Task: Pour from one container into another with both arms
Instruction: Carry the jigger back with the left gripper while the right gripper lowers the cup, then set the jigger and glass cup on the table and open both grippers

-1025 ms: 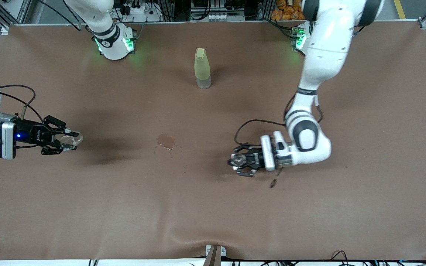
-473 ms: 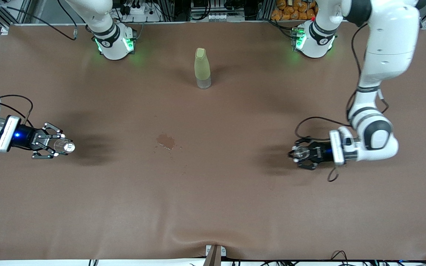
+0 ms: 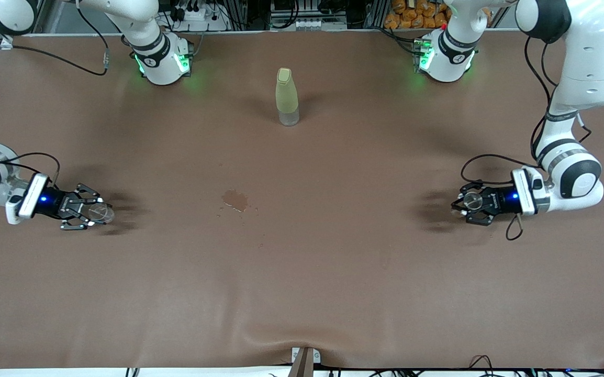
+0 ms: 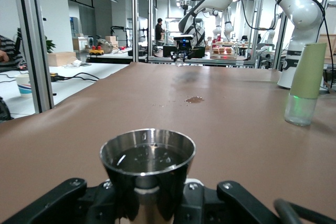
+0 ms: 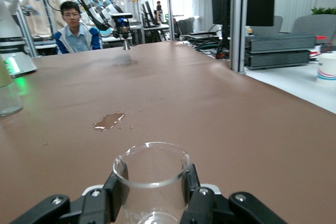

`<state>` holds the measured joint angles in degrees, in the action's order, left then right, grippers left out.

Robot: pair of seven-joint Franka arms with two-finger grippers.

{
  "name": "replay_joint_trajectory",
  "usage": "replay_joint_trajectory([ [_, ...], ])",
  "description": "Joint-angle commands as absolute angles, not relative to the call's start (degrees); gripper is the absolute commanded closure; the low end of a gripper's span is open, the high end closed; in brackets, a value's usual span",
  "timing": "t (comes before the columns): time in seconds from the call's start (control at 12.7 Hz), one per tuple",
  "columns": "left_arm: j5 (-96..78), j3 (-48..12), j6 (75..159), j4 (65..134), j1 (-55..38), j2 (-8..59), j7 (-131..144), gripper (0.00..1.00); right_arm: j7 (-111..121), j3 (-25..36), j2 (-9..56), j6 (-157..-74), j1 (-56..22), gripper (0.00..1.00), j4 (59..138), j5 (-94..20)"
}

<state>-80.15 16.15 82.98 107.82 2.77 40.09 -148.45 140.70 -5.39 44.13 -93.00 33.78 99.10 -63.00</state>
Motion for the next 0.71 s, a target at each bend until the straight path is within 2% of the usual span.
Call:
replay_joint_trajectory([
  [0.0,-77.96,15.56,82.27,110.12,5.52,39.54,-152.91,1.0,141.59,-6.42,47.89,-90.26,35.07,0.85,95.28,-61.09],
  [0.63,-77.87,15.56,82.27,110.92,9.75,43.15,-156.89,1.0,146.24,-6.42,54.49,-90.09,36.91,0.82,89.56,-56.52],
])
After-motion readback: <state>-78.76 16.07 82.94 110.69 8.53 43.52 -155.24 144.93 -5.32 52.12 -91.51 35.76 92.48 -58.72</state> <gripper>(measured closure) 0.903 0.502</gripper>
